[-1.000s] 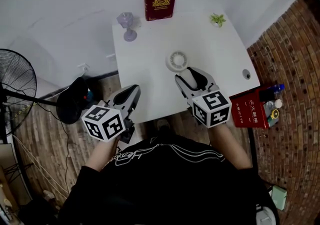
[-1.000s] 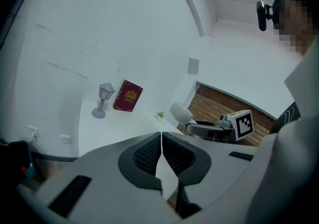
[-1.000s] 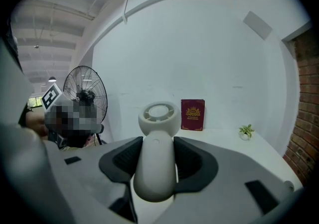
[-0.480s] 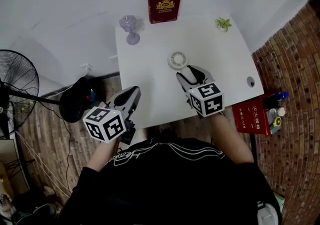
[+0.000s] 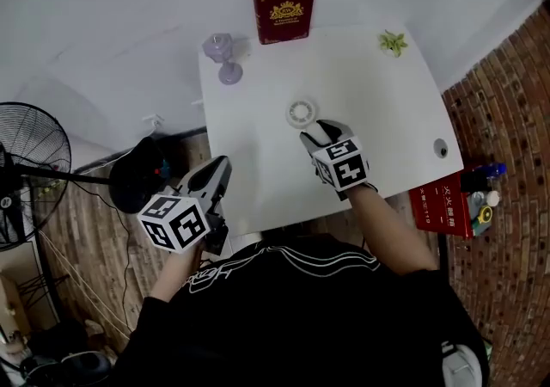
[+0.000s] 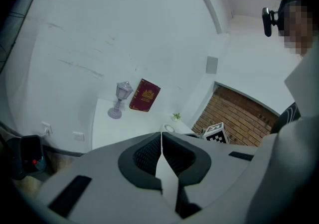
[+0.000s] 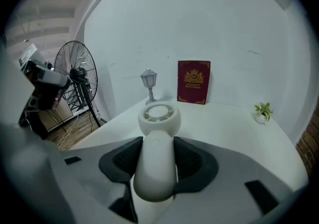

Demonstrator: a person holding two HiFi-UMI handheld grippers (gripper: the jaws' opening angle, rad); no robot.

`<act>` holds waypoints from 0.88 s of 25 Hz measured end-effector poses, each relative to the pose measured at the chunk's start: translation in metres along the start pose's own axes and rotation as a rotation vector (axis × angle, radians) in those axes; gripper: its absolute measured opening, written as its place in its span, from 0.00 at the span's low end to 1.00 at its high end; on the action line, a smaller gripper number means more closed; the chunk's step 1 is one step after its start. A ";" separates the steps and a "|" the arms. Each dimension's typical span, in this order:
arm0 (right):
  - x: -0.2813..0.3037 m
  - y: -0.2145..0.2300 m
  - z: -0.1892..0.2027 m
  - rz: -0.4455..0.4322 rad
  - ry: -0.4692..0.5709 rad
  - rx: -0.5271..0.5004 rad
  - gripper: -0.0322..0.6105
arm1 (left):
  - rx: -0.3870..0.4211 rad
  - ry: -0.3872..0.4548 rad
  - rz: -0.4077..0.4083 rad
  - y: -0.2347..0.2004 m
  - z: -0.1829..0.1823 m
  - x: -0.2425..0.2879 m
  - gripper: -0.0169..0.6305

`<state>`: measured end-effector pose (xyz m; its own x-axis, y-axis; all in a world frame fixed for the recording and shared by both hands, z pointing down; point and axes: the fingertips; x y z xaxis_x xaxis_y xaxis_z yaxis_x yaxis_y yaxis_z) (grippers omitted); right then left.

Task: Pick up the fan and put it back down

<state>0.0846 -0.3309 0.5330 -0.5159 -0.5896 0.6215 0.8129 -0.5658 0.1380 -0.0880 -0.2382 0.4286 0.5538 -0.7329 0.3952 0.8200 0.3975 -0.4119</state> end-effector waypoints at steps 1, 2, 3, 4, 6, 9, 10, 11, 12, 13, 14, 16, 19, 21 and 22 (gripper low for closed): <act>0.007 0.002 0.004 -0.002 -0.011 0.003 0.35 | -0.006 -0.002 -0.011 -0.006 0.000 0.001 0.08; 0.013 0.003 0.009 -0.004 -0.022 0.006 0.35 | -0.013 -0.003 -0.023 -0.012 0.001 0.002 0.08; 0.019 0.005 0.013 -0.004 -0.033 0.008 0.35 | -0.018 -0.004 -0.034 -0.018 0.002 0.003 0.08; 0.024 0.006 0.018 -0.004 -0.043 0.007 0.35 | -0.022 -0.006 -0.044 -0.022 0.003 0.004 0.08; 0.033 0.008 0.027 -0.001 -0.064 0.002 0.35 | -0.029 -0.007 -0.059 -0.030 0.004 0.006 0.08; 0.043 0.011 0.036 0.003 -0.088 0.000 0.35 | -0.039 -0.010 -0.066 -0.035 0.005 0.009 0.08; 0.046 0.012 0.039 0.004 -0.094 0.001 0.35 | -0.041 -0.012 -0.067 -0.036 0.006 0.009 0.08; 0.049 0.013 0.041 0.005 -0.100 0.003 0.35 | -0.042 -0.014 -0.068 -0.037 0.006 0.009 0.08; 0.052 0.014 0.043 0.006 -0.106 0.005 0.35 | -0.043 -0.015 -0.070 -0.039 0.006 0.009 0.08; 0.054 0.016 0.045 0.007 -0.112 0.008 0.35 | -0.044 -0.015 -0.073 -0.042 0.006 0.009 0.08; 0.056 0.017 0.046 0.009 -0.121 0.010 0.35 | -0.042 -0.015 -0.078 -0.045 0.006 0.009 0.08; 0.059 0.018 0.051 0.015 -0.144 0.015 0.35 | -0.032 -0.017 -0.091 -0.052 0.006 0.008 0.08; 0.061 0.020 0.055 0.024 -0.170 0.014 0.35 | -0.024 -0.016 -0.102 -0.058 0.005 0.007 0.08; 0.062 0.019 0.055 0.022 -0.172 0.007 0.35 | -0.025 -0.014 -0.101 -0.061 0.004 0.008 0.08; 0.062 0.019 0.055 0.020 -0.171 0.005 0.36 | -0.023 -0.013 -0.101 -0.061 0.004 0.009 0.08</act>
<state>0.0832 -0.3467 0.6162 -0.4468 -0.4937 0.7461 0.8240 -0.5518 0.1283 -0.1329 -0.2668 0.4601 0.4702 -0.7613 0.4465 0.8683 0.3086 -0.3884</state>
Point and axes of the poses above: the fingertips, and each gripper's own axes: x forward along the fingers, y to its right, z out of its underside, and after that the axes turned 6 degrees about x, right-handed
